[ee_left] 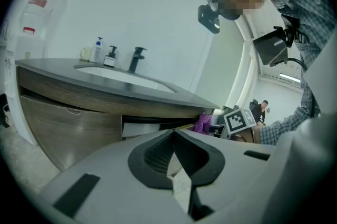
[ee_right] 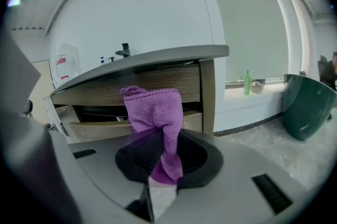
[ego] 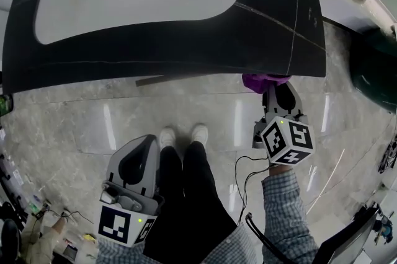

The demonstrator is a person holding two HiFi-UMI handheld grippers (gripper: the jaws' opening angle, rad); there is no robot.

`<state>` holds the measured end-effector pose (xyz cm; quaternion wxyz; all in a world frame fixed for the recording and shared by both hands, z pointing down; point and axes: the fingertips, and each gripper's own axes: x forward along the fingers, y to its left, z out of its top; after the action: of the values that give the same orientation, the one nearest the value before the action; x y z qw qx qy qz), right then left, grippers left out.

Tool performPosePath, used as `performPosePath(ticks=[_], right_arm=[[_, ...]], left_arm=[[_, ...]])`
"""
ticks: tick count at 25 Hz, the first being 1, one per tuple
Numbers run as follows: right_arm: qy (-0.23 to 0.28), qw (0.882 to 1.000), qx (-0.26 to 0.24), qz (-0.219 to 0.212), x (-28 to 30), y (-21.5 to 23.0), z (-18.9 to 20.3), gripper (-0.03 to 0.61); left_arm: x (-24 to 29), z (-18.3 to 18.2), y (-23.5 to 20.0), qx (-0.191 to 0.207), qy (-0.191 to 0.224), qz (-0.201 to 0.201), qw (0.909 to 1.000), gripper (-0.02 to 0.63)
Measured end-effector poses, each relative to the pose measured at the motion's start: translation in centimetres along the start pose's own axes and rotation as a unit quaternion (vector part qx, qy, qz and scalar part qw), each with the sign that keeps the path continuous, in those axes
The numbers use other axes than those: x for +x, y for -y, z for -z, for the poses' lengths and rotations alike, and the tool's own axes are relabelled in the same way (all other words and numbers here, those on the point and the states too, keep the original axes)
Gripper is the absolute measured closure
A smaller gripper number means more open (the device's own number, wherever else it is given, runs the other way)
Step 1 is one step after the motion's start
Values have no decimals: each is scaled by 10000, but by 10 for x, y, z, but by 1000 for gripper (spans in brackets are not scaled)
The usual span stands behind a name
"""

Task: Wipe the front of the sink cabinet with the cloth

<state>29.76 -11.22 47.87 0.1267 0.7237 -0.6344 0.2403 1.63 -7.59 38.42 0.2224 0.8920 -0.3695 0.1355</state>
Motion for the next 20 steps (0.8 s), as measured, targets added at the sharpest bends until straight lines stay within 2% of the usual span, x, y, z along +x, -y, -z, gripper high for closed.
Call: performPosePath(ticks=[7, 12, 20], right_arm=[[-193, 9987, -334, 331, 9, 35, 14, 503], [-406, 9965, -606, 416, 20, 50, 31, 503], [-281, 9985, -308, 361, 26, 45, 40, 504]], left_arm=[[4, 4, 7, 6, -69, 87, 9999, 603], [5, 3, 5, -94, 12, 44, 9999, 603], [0, 8, -1, -182, 34, -4, 9998, 603]])
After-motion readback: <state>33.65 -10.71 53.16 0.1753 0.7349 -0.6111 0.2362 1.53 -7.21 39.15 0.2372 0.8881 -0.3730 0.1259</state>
